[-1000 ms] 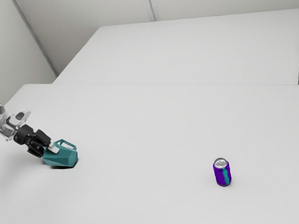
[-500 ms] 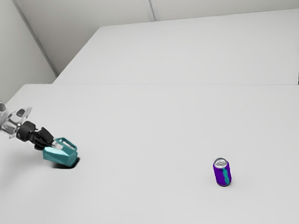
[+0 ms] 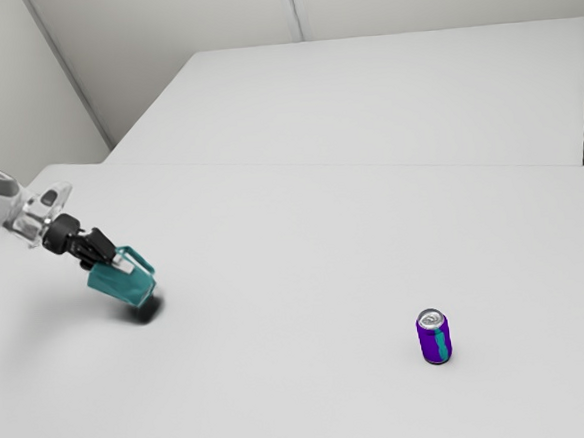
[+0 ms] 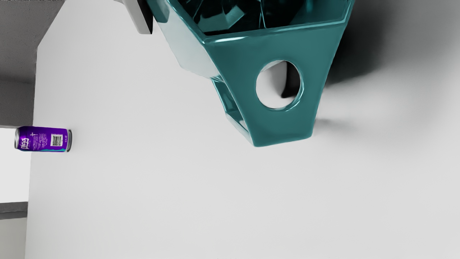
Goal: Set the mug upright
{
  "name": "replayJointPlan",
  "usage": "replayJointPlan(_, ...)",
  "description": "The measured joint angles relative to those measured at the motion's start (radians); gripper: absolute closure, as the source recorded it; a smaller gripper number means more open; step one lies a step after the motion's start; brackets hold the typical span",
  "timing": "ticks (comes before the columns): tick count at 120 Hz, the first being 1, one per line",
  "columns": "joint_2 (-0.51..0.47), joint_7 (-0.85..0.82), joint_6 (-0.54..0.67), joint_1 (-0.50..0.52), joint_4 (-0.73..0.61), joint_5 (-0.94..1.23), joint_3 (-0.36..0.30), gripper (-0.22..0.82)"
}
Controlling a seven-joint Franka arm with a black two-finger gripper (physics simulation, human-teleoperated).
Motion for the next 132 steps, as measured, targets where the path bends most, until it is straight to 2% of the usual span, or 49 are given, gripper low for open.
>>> replayJointPlan(24,-0.062,-0.027,0.063,-0.124,-0.008,0.06,0.012,0.78)
replayJointPlan(42,-0.164,-0.052,0.189,-0.223,-0.115,0.168,0.012,0.78)
replayJointPlan(61,-0.21,-0.084,0.327,-0.325,-0.162,0.311,0.015,0.78)
replayJointPlan(88,-0.232,-0.134,0.477,-0.387,-0.2,0.477,0.013,0.78)
replayJointPlan(132,-0.337,-0.229,0.729,-0.464,-0.384,0.623,0.012,0.78)
